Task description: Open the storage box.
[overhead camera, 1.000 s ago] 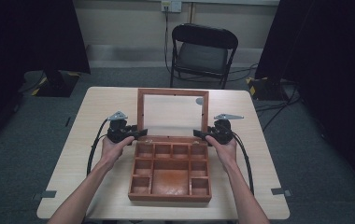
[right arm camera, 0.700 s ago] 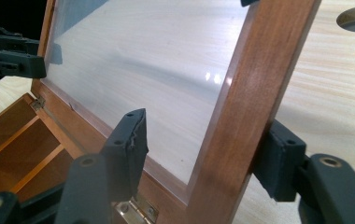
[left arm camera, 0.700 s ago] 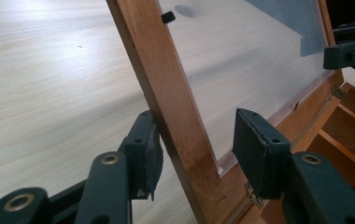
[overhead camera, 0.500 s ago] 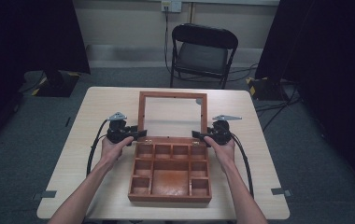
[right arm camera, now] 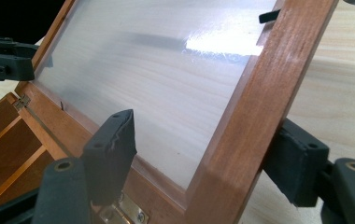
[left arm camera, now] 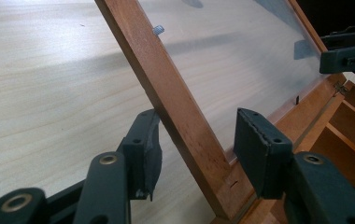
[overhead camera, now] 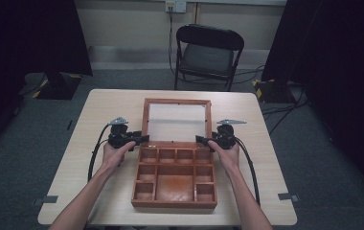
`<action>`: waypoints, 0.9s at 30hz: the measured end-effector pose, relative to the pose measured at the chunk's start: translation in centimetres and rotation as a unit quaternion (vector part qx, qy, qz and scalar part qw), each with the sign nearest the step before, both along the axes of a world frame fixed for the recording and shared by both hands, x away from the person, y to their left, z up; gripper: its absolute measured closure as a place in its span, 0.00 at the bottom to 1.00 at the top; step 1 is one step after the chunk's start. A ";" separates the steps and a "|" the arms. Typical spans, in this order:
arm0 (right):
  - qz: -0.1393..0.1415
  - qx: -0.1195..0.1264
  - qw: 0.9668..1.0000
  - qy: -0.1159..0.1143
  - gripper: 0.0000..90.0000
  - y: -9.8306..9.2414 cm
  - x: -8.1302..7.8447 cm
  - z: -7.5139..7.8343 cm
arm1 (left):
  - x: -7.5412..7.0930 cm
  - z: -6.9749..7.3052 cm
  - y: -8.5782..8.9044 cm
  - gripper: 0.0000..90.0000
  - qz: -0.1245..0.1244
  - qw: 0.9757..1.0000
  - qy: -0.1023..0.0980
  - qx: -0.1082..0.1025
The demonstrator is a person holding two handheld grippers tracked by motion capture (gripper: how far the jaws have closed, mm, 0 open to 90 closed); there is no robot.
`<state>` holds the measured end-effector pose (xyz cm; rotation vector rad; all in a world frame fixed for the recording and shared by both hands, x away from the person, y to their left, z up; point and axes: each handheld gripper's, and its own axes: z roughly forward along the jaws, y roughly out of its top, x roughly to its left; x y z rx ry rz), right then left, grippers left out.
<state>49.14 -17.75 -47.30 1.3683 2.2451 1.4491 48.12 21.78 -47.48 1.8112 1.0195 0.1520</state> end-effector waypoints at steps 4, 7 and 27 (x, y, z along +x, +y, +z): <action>-0.001 -0.003 1.000 0.002 0.30 0.1 0.0 -0.1 | 0.0 -0.1 -0.1 0.54 0.003 1.000 0.004 0.002; -0.002 -0.001 1.000 0.006 0.29 0.2 0.0 -0.2 | 0.1 -0.2 -0.1 0.53 0.002 1.000 0.007 0.003; -0.013 0.015 0.998 0.051 0.20 -0.5 0.5 -1.4 | 0.5 -0.6 -0.5 0.47 0.001 1.000 0.019 0.025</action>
